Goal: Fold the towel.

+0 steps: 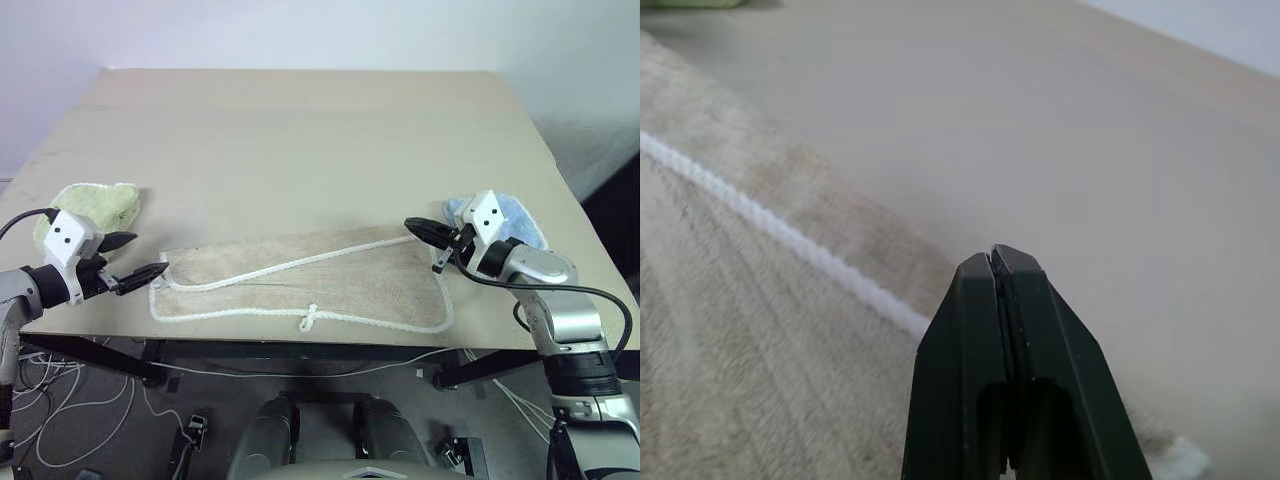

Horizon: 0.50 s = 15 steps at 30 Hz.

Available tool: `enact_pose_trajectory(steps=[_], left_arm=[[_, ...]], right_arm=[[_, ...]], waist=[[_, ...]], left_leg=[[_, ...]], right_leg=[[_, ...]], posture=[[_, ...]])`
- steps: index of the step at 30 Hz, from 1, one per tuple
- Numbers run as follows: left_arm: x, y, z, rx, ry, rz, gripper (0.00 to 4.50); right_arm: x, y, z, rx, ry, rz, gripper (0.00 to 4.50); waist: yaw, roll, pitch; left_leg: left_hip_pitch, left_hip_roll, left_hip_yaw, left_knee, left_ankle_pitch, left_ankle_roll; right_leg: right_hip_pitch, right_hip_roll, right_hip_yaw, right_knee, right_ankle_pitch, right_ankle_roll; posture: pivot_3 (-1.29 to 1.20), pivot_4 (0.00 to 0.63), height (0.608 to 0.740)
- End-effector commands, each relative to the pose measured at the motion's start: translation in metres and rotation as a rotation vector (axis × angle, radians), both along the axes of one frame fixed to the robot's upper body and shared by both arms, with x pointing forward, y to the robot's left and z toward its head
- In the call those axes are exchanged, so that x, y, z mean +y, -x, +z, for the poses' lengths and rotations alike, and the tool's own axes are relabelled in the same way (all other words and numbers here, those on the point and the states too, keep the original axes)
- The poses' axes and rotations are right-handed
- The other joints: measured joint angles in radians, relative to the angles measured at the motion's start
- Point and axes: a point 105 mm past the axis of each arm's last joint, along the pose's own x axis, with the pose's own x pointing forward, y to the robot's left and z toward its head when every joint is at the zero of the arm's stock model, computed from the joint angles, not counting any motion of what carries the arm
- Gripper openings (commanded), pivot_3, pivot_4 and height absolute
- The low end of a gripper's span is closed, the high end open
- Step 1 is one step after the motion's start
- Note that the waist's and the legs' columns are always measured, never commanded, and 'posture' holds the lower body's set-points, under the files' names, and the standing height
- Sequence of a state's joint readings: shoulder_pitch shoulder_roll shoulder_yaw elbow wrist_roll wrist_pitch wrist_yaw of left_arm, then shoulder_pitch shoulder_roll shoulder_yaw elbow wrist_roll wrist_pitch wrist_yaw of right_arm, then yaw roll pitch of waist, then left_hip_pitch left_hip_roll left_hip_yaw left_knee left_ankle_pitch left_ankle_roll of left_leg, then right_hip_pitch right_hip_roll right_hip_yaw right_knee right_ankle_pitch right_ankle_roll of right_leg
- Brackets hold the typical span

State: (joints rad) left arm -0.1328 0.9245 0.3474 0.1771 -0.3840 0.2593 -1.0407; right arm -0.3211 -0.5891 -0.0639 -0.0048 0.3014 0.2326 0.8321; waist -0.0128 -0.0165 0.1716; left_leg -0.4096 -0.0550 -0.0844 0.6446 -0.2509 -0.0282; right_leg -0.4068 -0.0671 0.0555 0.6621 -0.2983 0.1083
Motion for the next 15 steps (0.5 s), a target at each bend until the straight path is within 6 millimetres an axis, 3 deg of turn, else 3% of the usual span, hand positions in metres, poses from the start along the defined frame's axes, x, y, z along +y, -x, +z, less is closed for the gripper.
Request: enact_pose_trajectory(steps=[1,15], left_arm=[[-0.006,-0.0036,0.0141,-0.045,-0.004,-0.028,4.48],[-0.0114,-0.0116,0.0155,-0.026,-0.054,-0.091,4.48]], right_arm=[[0.0025,0.0034,0.0156,-0.061,-0.018,0.016,0.0],[-0.0024,0.0062,0.0179,-0.071,-0.022,-0.012,0.0]], waist=[[-0.001,0.0,0.0],[-0.003,0.0,0.0]], left_leg=[[0.0,0.0,0.0,0.0,0.0,0.0],[0.0,0.0,0.0,0.0,0.0,0.0]], right_leg=[[0.0,0.0,0.0,0.0,0.0,0.0],[0.0,0.001,0.0,0.0,0.0,0.0]], posture=[[0.0,0.15,0.74],[0.0,0.15,0.74]])
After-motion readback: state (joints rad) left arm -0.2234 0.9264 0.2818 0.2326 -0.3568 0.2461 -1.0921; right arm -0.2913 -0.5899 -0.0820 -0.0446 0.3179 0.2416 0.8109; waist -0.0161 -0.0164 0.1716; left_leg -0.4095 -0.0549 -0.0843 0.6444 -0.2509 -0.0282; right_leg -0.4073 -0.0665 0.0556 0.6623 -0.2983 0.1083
